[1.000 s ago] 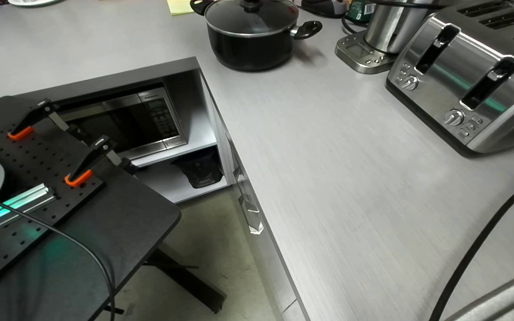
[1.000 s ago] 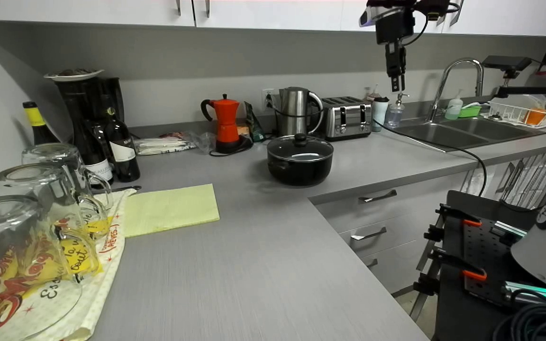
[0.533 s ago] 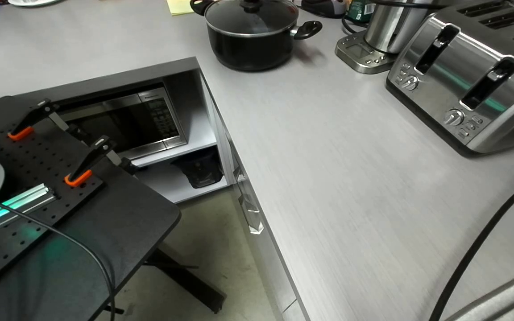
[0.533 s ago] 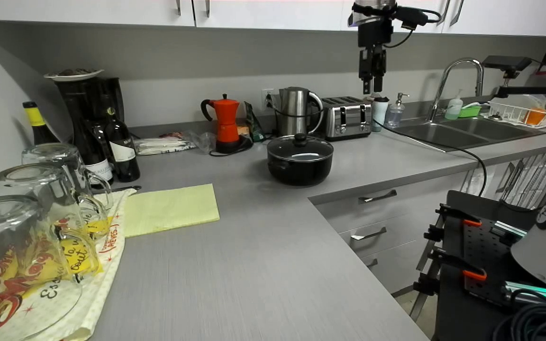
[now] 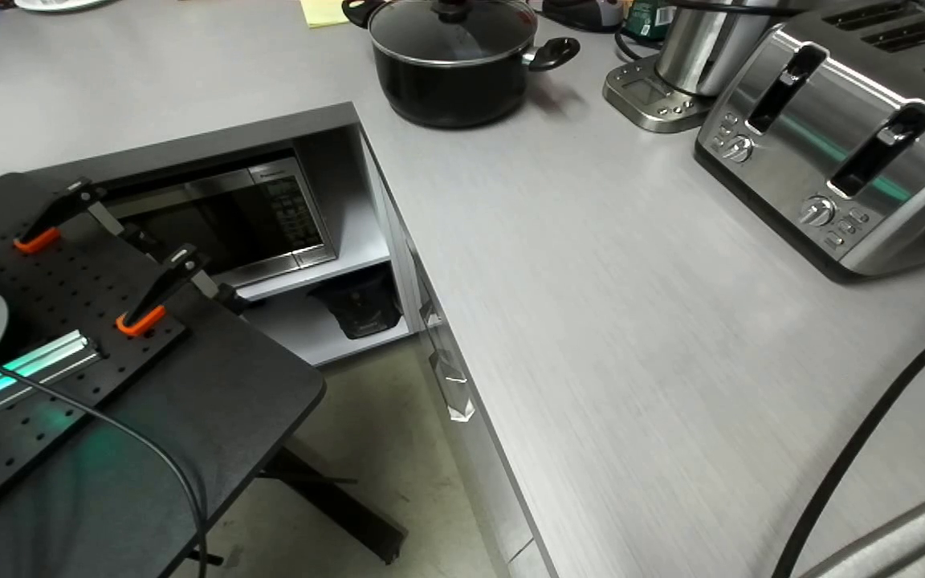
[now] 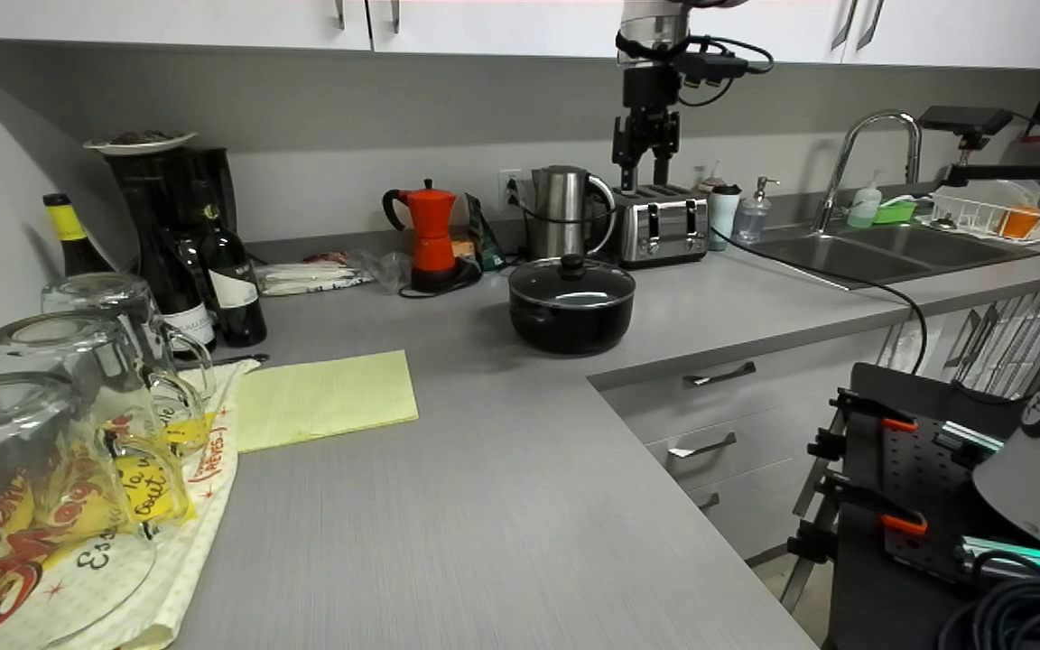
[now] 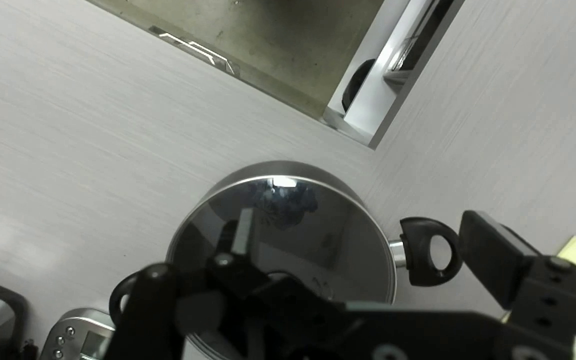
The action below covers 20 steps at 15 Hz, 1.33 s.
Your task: Remove the lid from the pot and put it on the table
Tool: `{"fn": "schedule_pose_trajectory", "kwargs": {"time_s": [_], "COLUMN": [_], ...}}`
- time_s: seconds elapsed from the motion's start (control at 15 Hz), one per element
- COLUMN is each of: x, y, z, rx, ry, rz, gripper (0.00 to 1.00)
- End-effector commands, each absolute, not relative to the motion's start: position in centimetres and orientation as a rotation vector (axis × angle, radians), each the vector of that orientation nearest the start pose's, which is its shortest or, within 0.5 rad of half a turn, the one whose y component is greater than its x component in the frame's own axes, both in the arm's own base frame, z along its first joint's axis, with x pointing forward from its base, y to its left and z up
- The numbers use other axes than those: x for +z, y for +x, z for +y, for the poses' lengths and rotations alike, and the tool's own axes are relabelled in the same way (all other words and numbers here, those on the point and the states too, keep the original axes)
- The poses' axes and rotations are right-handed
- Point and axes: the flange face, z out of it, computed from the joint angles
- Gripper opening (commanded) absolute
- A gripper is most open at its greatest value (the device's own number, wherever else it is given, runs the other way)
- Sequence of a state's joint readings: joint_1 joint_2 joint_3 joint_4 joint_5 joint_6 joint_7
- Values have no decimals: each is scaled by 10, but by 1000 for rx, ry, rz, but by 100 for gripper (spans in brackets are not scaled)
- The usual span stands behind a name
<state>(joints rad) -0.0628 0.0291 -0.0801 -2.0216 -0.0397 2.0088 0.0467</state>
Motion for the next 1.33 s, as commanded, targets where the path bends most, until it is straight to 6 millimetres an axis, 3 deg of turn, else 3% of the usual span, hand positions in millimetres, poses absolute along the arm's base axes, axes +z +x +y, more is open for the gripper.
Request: {"fn": "schedule_pose_trajectory", "kwargs": {"time_s": [0.0,0.73,1.27], "x": [421,367,314], "y": [592,671,695], "z": [-80,-117,-133], "rx": [27,25,79], "ry": [-3144,-3048,-3023], "rz": [367,707,897], "gripper": [100,100,100]}}
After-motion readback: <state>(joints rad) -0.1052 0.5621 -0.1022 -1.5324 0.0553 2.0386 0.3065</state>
